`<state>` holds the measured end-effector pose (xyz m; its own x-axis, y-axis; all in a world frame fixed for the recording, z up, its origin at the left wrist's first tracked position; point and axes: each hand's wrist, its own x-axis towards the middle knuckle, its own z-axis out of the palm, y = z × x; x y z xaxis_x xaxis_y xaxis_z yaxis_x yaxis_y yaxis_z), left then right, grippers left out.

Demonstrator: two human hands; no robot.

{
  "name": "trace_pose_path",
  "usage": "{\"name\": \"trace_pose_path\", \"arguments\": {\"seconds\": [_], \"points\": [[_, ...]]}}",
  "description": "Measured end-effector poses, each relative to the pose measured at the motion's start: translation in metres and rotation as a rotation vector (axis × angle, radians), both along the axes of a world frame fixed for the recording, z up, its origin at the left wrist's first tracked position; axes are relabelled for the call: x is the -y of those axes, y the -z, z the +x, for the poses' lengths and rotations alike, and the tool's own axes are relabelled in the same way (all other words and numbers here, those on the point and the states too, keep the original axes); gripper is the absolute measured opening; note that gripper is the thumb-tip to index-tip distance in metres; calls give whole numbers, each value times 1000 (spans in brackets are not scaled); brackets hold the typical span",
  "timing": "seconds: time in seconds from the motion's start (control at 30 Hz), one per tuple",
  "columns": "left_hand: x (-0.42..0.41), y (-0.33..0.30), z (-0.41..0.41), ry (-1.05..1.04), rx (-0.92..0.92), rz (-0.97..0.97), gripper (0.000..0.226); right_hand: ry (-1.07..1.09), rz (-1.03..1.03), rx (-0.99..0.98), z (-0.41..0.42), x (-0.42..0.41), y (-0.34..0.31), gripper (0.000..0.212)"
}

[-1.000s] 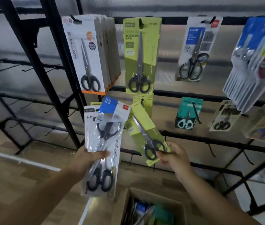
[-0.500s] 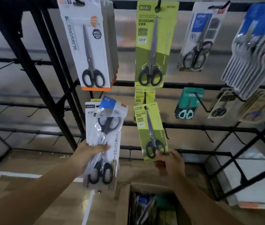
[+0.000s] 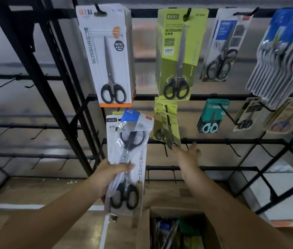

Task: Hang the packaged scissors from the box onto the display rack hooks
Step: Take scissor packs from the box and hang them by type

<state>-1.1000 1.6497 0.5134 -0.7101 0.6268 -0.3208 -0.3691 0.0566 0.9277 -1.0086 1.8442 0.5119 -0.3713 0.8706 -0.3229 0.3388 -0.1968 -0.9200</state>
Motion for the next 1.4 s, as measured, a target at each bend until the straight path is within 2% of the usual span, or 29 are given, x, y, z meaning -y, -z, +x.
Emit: {"name": "trace_pose_path", "arguments": {"seconds": [0.1, 0.13, 0.2, 0.33, 0.47, 0.57, 0.7, 0.73, 0.87, 1.0, 1.27, 1.4], "points": [[1, 0, 6, 45, -40, -11, 37, -132, -1, -284, -2, 29, -21, 23], [1, 0, 9, 53, -66, -2, 38, -218, -57, -356, -5, 39, -30, 18], [-2, -2, 14, 51, -100, 35, 42, -309, -148, -444, -13, 52, -45, 25], [-6, -13, 22, -3, -113, 129, 42, -218, -153, -521, -27, 63, -65, 28], [-11, -26, 30, -46, -87, 240, 50, -159, -37, -616, -33, 73, -80, 18], [-14, -41, 33, -40, -108, 334, 50, -131, 88, -676, -35, 74, -93, 19], [-17, -65, 35, -89, -84, 422, 79, -104, 124, -839, -39, 73, -116, 25], [-18, -70, 34, -108, -89, 420, 81, -109, 129, -884, -40, 73, -122, 25], [-23, -85, 24, -123, -108, 431, 59, -158, 183, -1019, -37, 68, -142, 27], [-27, -94, 16, -108, -144, 452, 41, -241, 258, -1007, -28, 55, -157, 30], [-57, -105, 14, -3, -180, 492, 39, -146, 366, -930, 9, -2, -183, 29], [-82, -116, 25, 5, -191, 506, 51, -73, 480, -906, 37, -36, -192, 28]]}}
